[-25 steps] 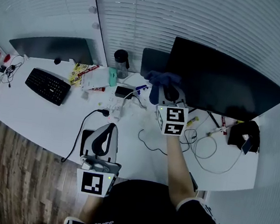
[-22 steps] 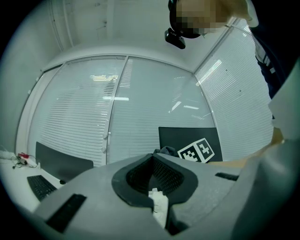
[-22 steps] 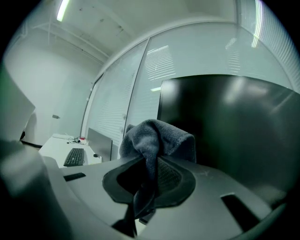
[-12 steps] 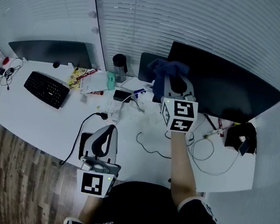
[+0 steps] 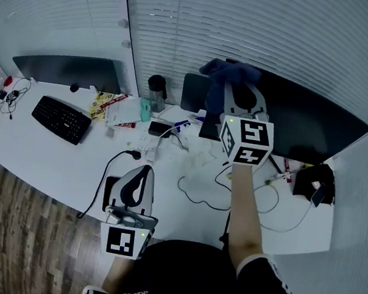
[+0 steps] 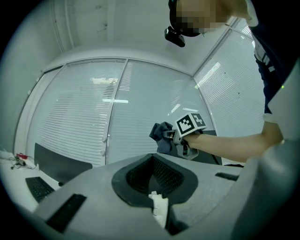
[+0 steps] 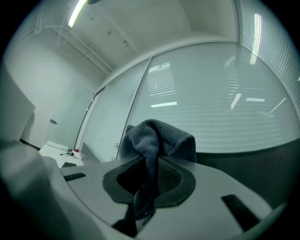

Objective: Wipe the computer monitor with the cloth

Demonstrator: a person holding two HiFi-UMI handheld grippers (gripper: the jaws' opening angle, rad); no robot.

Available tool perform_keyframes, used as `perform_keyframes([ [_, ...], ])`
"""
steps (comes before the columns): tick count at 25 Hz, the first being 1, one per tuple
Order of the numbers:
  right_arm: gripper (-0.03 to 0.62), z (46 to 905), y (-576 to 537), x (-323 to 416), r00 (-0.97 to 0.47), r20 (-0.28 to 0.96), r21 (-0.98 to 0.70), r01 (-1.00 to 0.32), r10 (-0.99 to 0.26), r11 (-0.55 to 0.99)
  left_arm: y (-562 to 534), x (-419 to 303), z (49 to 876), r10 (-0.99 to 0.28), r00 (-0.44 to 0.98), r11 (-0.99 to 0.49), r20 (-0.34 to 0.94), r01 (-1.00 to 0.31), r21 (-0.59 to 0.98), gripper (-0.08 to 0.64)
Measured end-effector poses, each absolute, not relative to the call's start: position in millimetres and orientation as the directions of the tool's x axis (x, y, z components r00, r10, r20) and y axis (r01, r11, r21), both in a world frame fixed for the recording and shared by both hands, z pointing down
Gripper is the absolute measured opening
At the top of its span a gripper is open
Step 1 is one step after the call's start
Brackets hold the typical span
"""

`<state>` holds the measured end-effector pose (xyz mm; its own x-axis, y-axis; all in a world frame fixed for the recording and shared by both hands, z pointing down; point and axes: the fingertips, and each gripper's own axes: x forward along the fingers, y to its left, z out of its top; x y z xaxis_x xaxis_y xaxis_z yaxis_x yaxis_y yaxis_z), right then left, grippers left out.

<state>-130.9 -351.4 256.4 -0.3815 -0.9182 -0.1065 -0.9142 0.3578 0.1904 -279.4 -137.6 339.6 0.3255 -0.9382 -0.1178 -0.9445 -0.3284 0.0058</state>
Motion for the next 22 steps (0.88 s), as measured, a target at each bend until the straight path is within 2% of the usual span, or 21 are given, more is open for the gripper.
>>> perform_keyframes([
  [16, 0.046, 225, -334, -128, -0.404, -0.155, 0.222, -0.904, -0.902, 0.366, -135, -275, 333, -0.932, 0.338, -0.34, -0.13, -0.94, -0.012, 0.005],
  [22, 0.046, 219, -291, -86, -0.388, -0.154, 0.246, -0.906, -0.909, 0.345, -138, -255, 338, -0.916, 0.381, -0.382, -0.125, -0.924, -0.02, 0.005],
])
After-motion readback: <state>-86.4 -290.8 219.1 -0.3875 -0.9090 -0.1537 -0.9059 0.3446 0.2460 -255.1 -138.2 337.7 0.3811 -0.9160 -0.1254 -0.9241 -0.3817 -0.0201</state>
